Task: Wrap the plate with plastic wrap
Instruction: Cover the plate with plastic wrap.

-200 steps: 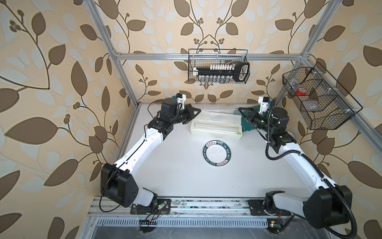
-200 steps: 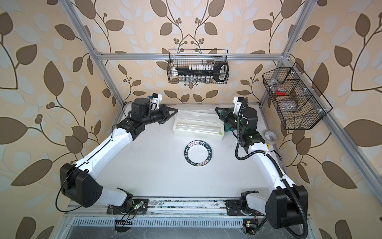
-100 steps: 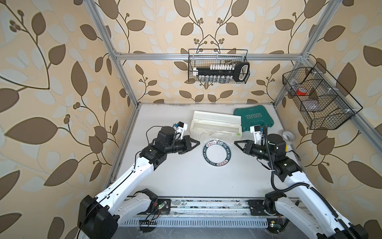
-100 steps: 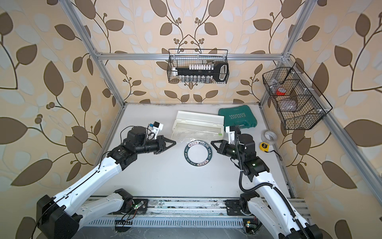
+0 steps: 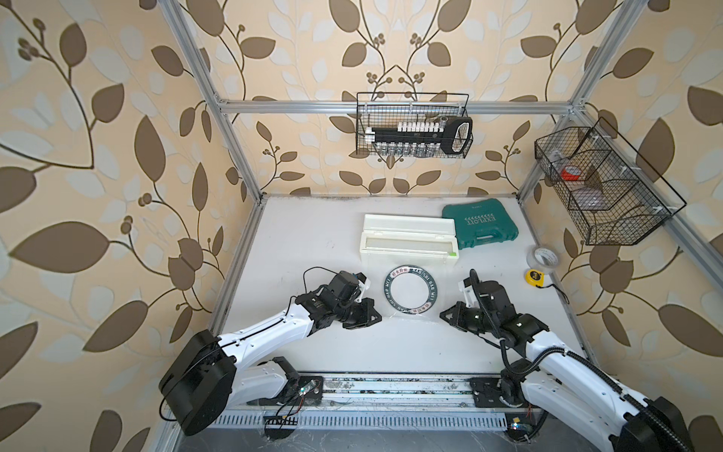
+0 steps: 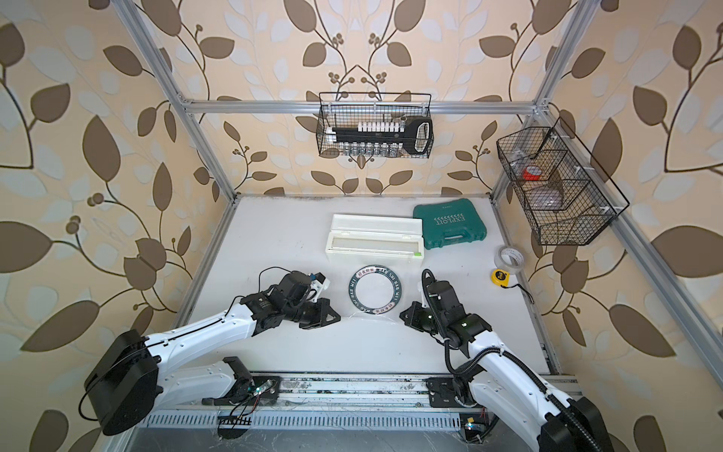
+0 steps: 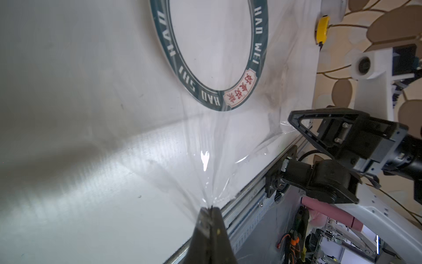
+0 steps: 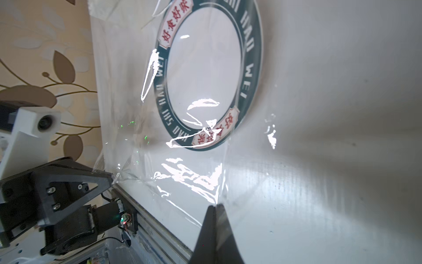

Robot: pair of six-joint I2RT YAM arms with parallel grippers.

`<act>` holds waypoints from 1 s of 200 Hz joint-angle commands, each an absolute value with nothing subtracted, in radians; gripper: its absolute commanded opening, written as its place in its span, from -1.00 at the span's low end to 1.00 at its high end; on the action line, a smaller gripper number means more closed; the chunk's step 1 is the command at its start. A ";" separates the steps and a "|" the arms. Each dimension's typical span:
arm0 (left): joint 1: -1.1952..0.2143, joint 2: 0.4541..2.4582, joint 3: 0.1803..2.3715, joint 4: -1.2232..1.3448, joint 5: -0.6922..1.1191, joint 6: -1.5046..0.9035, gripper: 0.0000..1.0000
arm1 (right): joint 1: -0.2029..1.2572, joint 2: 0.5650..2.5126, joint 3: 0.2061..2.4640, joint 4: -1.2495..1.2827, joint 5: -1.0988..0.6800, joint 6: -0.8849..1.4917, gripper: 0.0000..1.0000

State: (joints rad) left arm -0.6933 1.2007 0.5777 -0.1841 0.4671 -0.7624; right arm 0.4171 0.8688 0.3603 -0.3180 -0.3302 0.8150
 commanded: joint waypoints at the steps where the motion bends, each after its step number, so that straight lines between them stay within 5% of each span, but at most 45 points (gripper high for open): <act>1: -0.693 1.260 0.581 -0.181 0.410 -0.697 -1.00 | 0.423 0.920 0.339 -0.308 -0.220 0.845 -1.00; 118: -0.691 1.655 0.765 -0.179 0.202 -0.688 -1.00 | 0.423 1.301 0.449 -0.102 0.029 0.895 -1.00; 182: -0.678 1.795 0.905 -0.267 0.071 -0.716 -1.00 | 0.423 1.439 0.502 0.002 0.025 0.954 -1.00; 200: -0.664 1.804 0.910 -0.287 0.063 -0.731 -0.81 | 0.423 1.440 0.495 0.010 0.019 0.948 -1.00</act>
